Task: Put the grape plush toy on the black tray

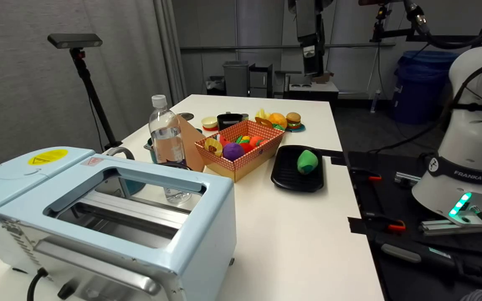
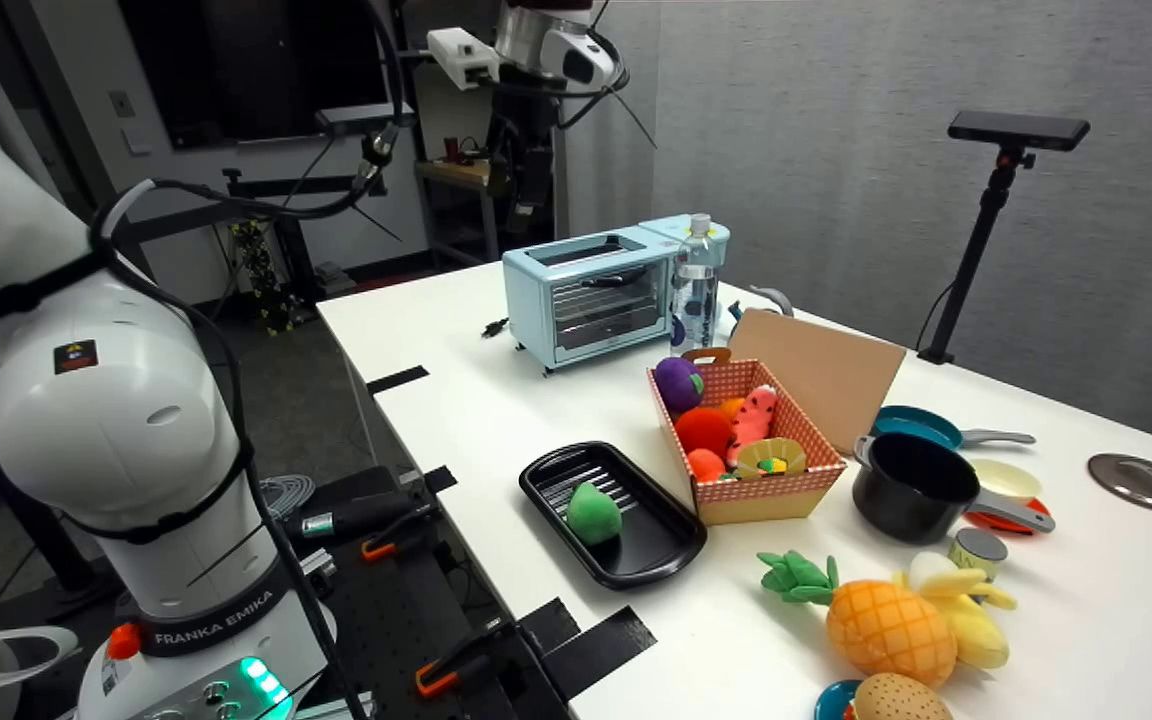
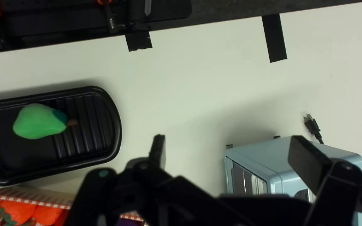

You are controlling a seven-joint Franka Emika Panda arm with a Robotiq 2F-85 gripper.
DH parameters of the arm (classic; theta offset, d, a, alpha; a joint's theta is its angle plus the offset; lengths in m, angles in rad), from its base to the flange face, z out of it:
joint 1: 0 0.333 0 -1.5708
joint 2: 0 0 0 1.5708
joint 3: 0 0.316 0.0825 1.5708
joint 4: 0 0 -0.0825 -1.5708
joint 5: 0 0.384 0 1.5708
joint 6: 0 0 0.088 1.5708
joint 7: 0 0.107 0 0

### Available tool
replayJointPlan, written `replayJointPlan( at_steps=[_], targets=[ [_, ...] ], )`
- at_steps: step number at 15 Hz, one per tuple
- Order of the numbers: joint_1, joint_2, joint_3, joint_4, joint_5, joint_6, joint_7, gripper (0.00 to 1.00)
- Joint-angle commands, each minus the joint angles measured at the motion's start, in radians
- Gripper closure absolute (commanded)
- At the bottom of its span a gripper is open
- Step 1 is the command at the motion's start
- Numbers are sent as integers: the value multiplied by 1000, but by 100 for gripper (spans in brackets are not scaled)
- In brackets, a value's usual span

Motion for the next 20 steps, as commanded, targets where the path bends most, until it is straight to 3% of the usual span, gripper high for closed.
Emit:
replayJointPlan(
  at_steps=[1,8,20],
  targets=[
    [-15,0,13,2,4,-2,-2,0],
    [-19,8,24,-4,-24,41,-2,0],
    [-44,113,43,12,-263,294,23,0]
  ],
)
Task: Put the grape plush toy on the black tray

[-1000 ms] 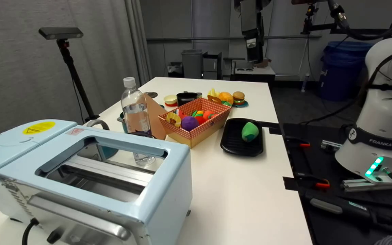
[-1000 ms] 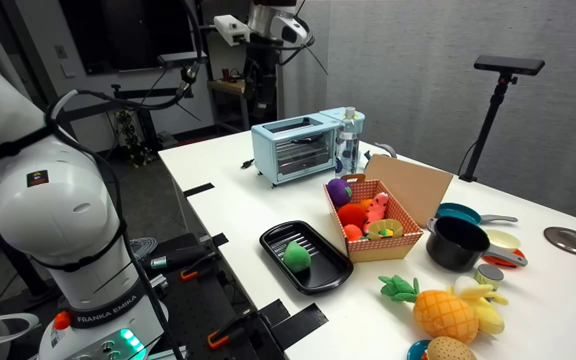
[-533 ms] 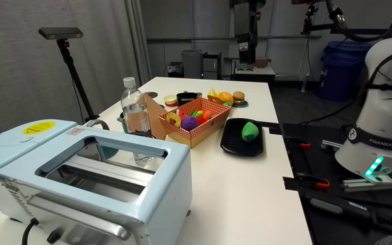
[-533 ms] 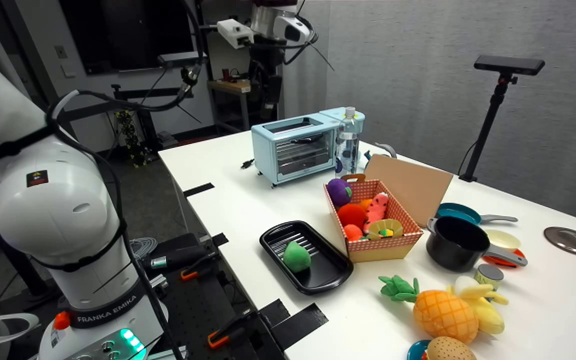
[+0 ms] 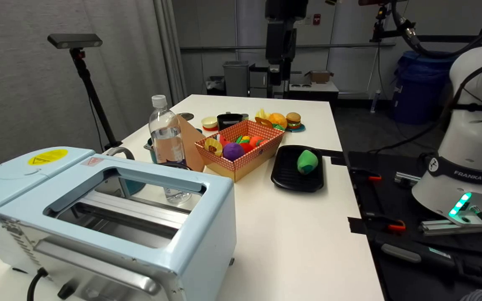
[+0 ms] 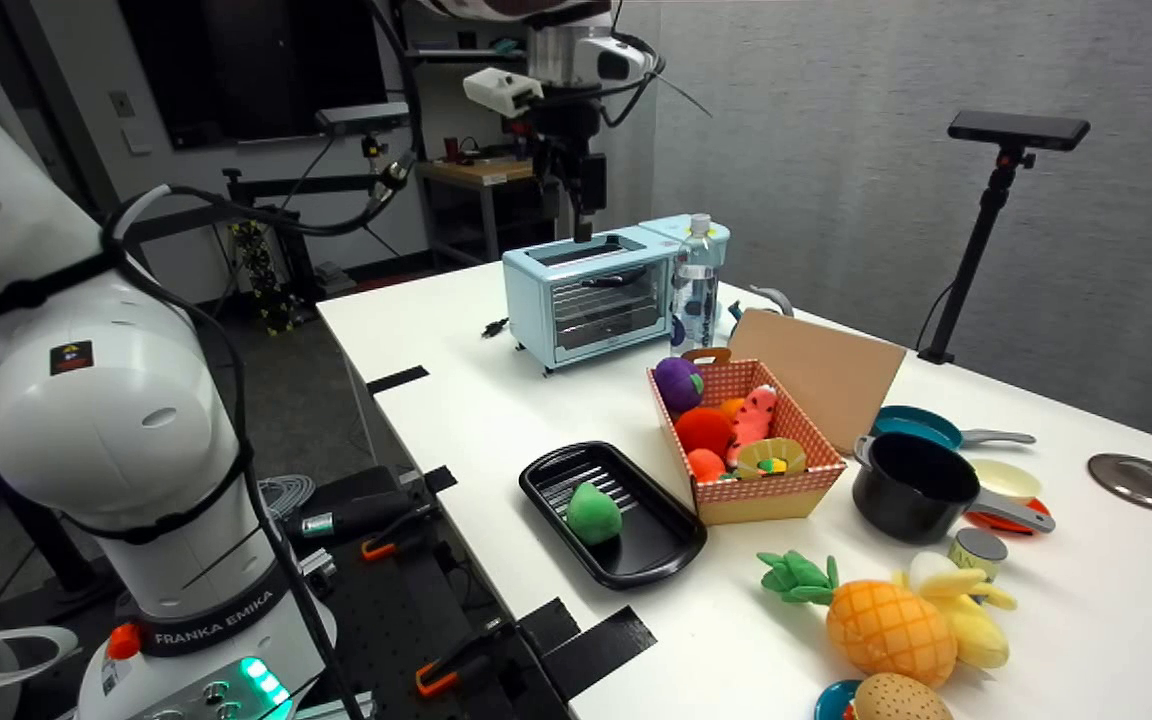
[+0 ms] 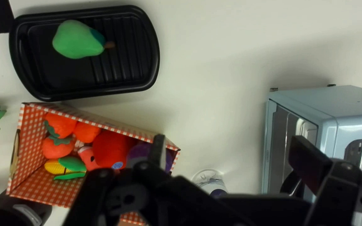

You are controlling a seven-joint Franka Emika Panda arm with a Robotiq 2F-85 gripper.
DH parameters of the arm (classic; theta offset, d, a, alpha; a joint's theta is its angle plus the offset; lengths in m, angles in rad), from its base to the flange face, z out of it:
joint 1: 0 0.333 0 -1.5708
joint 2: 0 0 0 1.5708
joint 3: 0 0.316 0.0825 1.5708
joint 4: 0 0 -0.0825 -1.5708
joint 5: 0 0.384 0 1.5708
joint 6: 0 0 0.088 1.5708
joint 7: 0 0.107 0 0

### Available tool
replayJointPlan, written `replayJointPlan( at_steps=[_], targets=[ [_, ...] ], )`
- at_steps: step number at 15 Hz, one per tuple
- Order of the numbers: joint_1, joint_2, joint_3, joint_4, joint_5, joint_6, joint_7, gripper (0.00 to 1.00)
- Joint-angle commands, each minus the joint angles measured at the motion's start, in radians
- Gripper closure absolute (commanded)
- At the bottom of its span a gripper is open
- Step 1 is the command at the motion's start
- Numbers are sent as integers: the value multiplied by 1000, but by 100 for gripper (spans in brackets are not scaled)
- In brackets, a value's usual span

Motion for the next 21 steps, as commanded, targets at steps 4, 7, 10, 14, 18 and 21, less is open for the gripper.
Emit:
replayJointPlan(
  at_steps=[4,7,10,14,18,21],
  targets=[
    [-36,131,11,40,-130,132,35,0],
    [-34,195,9,60,-176,171,48,0],
    [-29,259,4,93,-211,191,65,0],
    [-21,347,-7,171,-228,197,91,0],
    [-13,423,-18,249,-224,199,104,0],
    [-10,477,-29,304,-220,203,111,0]
  ],
)
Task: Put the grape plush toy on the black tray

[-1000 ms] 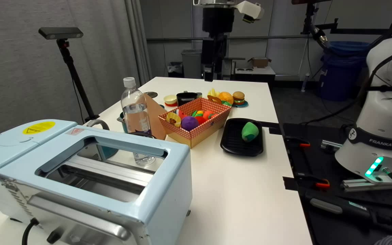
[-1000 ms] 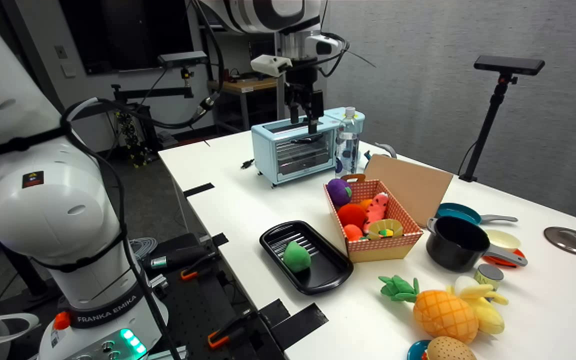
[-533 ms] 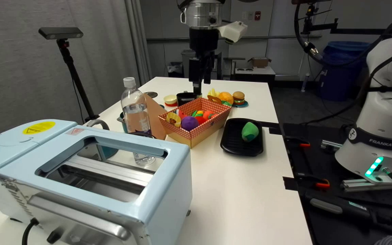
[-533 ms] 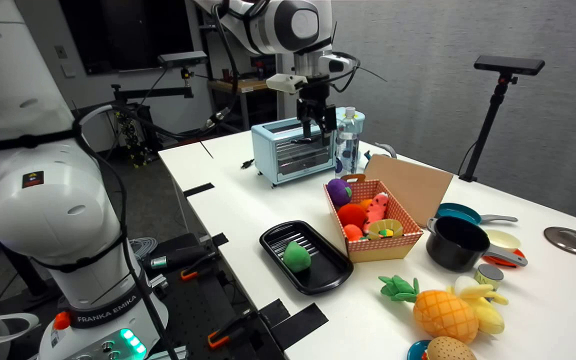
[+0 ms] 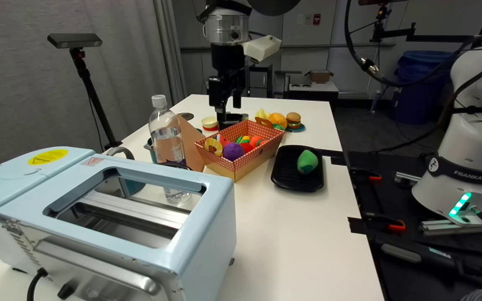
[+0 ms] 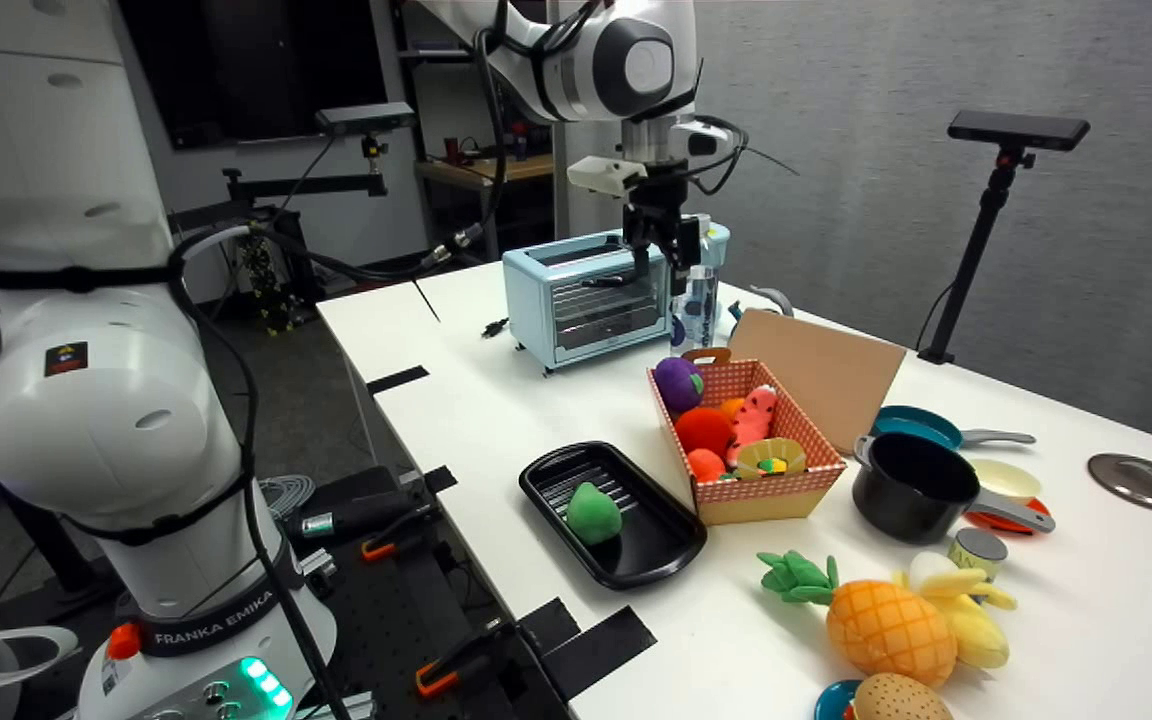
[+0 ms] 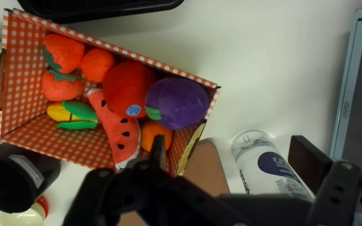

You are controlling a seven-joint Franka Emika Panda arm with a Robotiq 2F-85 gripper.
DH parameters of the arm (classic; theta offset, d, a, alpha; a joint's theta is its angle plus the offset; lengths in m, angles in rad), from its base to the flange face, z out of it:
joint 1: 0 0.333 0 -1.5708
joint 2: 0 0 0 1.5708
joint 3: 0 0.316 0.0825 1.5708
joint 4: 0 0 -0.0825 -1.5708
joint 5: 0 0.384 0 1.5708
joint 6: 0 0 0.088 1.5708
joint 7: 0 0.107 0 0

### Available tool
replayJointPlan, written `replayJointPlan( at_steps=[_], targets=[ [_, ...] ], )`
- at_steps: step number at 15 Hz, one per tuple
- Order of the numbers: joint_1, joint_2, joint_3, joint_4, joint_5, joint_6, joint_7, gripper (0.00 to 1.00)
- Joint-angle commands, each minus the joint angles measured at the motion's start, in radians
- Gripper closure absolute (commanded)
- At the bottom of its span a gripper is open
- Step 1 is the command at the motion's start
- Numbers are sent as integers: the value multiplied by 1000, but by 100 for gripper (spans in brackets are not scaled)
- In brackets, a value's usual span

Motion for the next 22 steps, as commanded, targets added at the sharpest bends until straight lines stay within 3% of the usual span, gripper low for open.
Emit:
replayJointPlan(
  at_steps=[1,7,22],
  targets=[
    [14,80,-22,90,-17,10,37,0],
    [14,156,-55,138,-16,14,31,0],
    [12,235,-106,89,-24,38,4,0]
  ],
)
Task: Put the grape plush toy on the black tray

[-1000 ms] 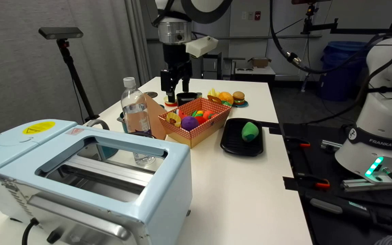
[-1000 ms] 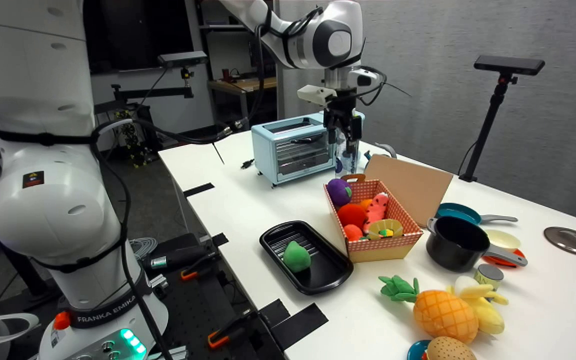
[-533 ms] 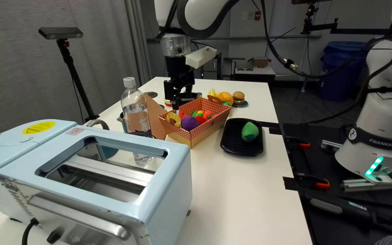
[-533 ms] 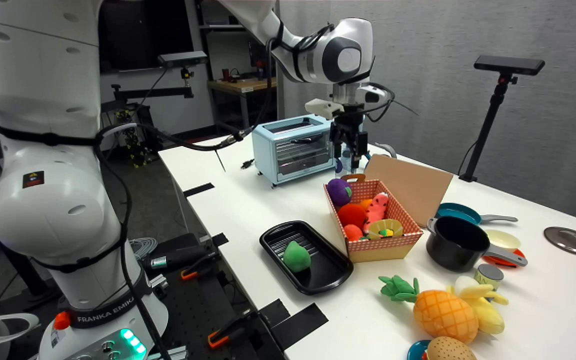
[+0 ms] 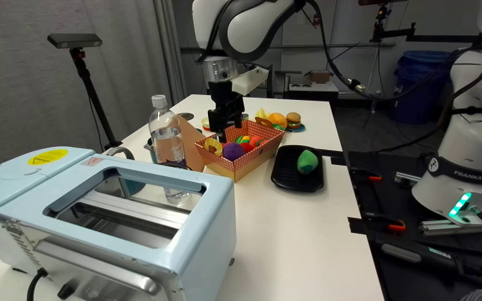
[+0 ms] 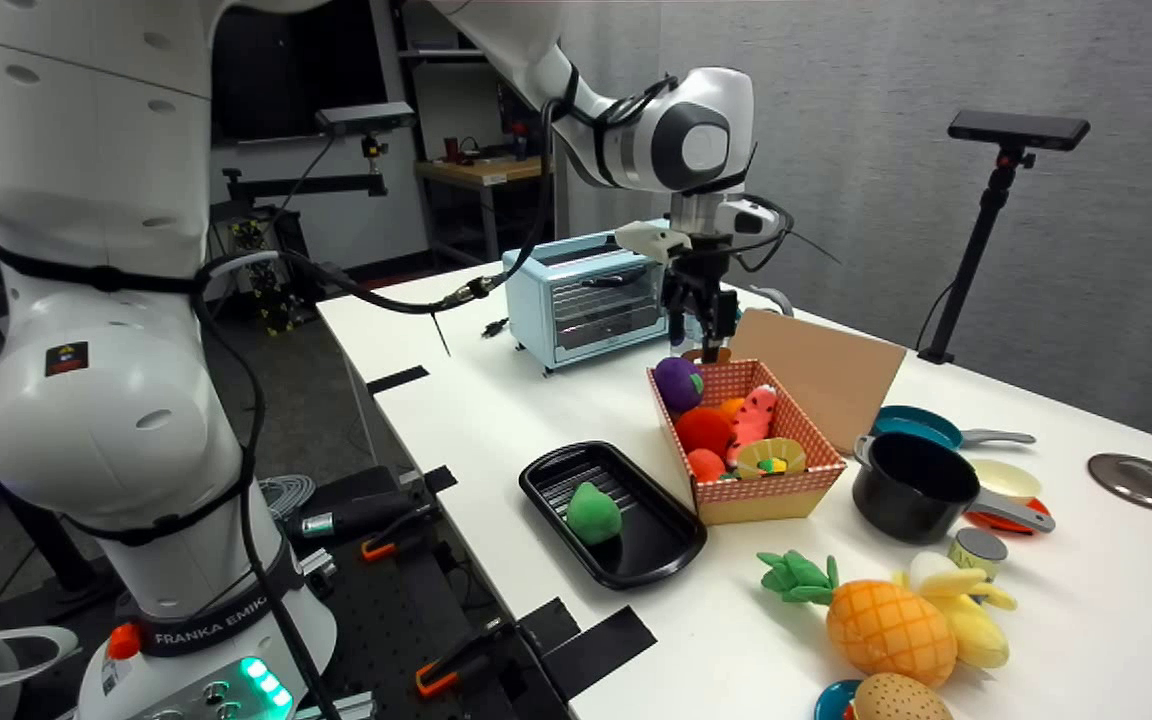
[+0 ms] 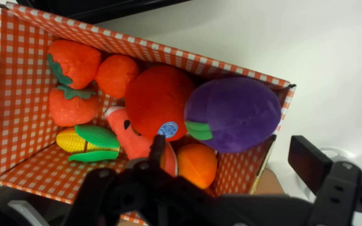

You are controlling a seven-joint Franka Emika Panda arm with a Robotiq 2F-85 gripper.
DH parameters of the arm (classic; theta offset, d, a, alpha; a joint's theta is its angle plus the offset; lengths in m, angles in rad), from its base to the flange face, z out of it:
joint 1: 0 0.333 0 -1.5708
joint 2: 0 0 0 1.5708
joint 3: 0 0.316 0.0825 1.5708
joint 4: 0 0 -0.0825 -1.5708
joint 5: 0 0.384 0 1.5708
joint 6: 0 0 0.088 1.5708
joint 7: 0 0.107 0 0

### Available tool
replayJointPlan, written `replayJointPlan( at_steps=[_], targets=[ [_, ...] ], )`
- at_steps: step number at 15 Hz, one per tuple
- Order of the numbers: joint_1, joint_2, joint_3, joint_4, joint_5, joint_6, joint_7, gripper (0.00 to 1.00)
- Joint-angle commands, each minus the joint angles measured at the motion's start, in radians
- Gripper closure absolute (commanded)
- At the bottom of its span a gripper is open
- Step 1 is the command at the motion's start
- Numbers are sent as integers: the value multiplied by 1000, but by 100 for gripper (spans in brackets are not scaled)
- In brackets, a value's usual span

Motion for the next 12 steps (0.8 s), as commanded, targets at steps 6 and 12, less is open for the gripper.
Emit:
replayJointPlan(
  at_steps=[6,12],
  targets=[
    [21,72,-13,7,-26,52,0,0],
    [26,98,-18,16,-26,59,5,51]
  ],
)
